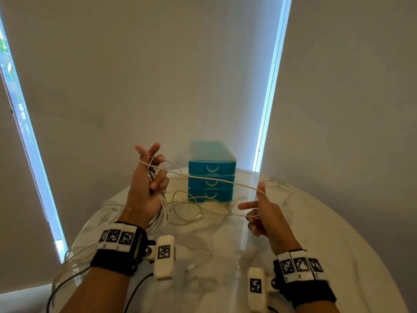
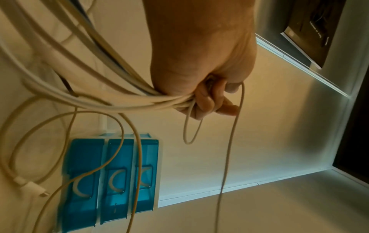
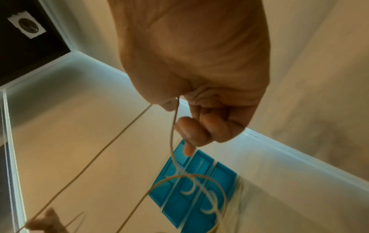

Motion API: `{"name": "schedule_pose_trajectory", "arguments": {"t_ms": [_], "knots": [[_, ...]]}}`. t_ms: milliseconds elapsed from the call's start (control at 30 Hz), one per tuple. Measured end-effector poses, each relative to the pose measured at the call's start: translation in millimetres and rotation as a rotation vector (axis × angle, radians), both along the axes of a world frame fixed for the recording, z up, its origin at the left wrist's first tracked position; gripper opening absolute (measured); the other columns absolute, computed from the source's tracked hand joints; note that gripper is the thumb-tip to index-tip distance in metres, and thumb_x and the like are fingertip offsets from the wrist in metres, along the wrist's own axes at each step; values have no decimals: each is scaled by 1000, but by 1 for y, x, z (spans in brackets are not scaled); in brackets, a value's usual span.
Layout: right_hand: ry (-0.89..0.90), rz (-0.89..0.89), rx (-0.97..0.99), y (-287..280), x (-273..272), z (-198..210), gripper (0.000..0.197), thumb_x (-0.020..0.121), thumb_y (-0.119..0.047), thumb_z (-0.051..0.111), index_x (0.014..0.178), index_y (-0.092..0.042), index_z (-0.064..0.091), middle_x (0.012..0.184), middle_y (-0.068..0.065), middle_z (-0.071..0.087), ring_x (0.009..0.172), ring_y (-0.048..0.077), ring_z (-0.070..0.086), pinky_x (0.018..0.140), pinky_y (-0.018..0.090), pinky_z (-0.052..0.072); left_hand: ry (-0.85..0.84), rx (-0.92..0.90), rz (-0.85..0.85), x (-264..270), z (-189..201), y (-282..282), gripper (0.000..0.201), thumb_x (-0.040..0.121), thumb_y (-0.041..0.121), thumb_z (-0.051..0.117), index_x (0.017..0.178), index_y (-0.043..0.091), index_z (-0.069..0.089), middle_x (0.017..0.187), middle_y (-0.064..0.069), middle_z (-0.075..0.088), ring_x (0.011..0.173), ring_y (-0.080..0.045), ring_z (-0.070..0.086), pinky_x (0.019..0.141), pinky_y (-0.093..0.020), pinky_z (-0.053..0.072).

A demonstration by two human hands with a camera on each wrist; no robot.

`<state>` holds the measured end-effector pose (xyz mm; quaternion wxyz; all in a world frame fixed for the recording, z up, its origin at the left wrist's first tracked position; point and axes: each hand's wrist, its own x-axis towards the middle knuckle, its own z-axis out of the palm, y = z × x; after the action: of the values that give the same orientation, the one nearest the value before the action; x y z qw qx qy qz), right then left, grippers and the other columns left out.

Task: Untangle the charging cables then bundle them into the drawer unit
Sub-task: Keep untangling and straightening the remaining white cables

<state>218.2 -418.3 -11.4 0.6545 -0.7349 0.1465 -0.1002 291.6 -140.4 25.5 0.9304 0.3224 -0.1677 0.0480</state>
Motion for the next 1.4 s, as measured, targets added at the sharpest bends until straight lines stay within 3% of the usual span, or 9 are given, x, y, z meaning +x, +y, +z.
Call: {"name": "schedule_pose_trajectory", "arguments": {"t_ms": [167,333,667,767,933,1033,1133,1233,1400], "knots": [[-127,81,394,-6,-1,6,87,104,-74,32,114,1,77,85,18,77,65,23,73,49,25,52,113,356,-18,-2,-1,-12,61,101,67,53,123,14,73,88,3,67,40,-3,27,39,-19,18],[-393,146,588,0,-4,17,32,108,-27,58,132,-11,73,128,11,78,116,21,76,87,34,55,141,726,-144,-13,-1,-27,71,100,71,50,126,10,76,110,-10,80,42,-5,24,37,-18,18],[-136,573,-96,35,-2,-2,37,99,12,54,121,-10,72,117,7,80,92,24,77,68,30,58,94,823,-76,-15,-1,-34,57,101,63,58,126,16,76,119,-4,82,41,-5,27,35,-15,21],[-67,585,-139,27,-3,-6,49,94,17,53,126,-17,69,124,4,77,108,21,76,79,30,62,63,715,-1,-11,-7,-34,43,95,51,70,114,14,82,91,-6,77,44,-8,30,38,-16,24],[-214,171,-32,10,4,6,22,111,-26,56,119,-24,76,112,4,76,89,17,71,73,30,57,-132,897,-162,-17,-6,-27,40,102,50,62,110,17,84,70,-7,52,47,-12,38,44,-23,28],[-107,291,29,30,1,21,57,107,-64,47,108,-20,82,76,4,64,62,12,54,57,26,41,-300,1203,-269,-23,-7,-37,28,102,46,69,98,23,85,70,2,67,59,-10,58,60,-24,50],[-144,386,-186,47,-1,29,50,95,-61,64,100,-14,80,66,-3,66,58,9,56,54,18,44,-327,1374,-290,-19,-13,-44,26,96,43,74,99,20,84,89,-4,80,79,-21,73,86,-44,64],[-285,234,-164,41,4,36,33,101,-44,68,104,-12,76,70,-8,72,56,0,61,51,14,46,-284,1319,-170,-24,-8,-45,24,105,41,69,94,26,84,83,9,81,74,2,72,72,-17,56],[-594,-512,502,-19,12,63,17,110,-23,48,99,-20,60,73,2,59,47,9,49,44,24,35,60,574,476,-9,3,-17,15,103,29,73,116,28,82,98,4,84,61,-4,65,63,-22,52]]}}
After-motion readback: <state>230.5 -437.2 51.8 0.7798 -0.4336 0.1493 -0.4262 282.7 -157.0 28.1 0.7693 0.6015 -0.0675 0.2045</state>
